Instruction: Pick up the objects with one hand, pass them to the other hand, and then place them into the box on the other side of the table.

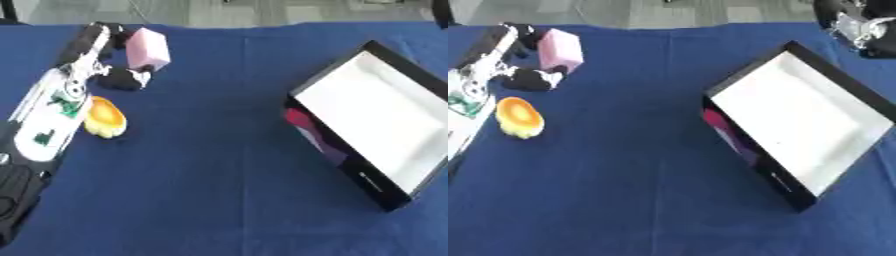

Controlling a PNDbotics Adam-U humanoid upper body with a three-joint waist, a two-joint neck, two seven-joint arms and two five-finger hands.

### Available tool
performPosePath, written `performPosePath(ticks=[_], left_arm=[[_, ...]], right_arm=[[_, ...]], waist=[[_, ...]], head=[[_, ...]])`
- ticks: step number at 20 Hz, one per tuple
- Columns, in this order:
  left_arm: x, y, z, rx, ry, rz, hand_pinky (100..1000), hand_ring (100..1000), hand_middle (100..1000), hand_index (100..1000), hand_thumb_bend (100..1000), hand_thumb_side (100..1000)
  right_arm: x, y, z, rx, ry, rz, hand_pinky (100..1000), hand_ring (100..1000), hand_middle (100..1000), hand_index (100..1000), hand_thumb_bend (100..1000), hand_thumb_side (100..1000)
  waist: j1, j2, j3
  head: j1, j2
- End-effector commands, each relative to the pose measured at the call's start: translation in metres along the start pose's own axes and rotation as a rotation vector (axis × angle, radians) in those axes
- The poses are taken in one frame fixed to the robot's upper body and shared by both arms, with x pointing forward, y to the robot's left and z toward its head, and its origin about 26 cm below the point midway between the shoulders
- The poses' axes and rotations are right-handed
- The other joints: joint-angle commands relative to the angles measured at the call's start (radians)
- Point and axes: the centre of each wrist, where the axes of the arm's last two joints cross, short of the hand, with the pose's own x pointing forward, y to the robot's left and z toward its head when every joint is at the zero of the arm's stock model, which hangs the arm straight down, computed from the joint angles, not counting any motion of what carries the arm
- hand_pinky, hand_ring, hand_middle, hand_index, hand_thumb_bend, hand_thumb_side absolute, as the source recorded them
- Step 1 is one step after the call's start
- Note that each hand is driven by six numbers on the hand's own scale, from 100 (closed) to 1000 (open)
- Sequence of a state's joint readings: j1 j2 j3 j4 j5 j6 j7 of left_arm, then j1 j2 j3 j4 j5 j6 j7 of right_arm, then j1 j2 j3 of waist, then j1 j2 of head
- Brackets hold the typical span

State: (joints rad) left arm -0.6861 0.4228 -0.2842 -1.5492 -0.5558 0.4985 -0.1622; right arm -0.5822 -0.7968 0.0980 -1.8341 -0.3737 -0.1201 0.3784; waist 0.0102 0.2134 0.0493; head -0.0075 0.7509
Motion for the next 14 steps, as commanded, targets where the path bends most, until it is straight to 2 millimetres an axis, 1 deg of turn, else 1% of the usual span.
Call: performPosePath(ticks=[1, 9, 14], left_arm=[[0.011, 0.002, 0.0, 0.036, -0.045, -0.005, 728, 740, 583, 551, 100, 100], [0.023, -0.014, 0.0, 0.074, -0.103, 0.0, 726, 737, 578, 549, 100, 100], [0.03, -0.025, -0.001, 0.09, -0.137, 0.02, 723, 735, 568, 549, 100, 100]], right_arm=[[0.002, -0.004, -0.008, 0.044, -0.005, 0.039, 1000, 1000, 1000, 1000, 100, 249], [-0.007, 0.003, -0.028, 0.134, -0.011, 0.062, 1000, 1000, 1000, 1000, 100, 247], [-0.014, 0.008, -0.037, 0.18, -0.004, 0.076, 1000, 1000, 1000, 1000, 100, 247]], waist=[[-0.016, -0.037, 0.003], [-0.022, -0.038, 0.01], [-0.024, -0.037, 0.015]], head=[[-0.014, 0.0], [-0.033, 0.001], [-0.04, -0.001]])
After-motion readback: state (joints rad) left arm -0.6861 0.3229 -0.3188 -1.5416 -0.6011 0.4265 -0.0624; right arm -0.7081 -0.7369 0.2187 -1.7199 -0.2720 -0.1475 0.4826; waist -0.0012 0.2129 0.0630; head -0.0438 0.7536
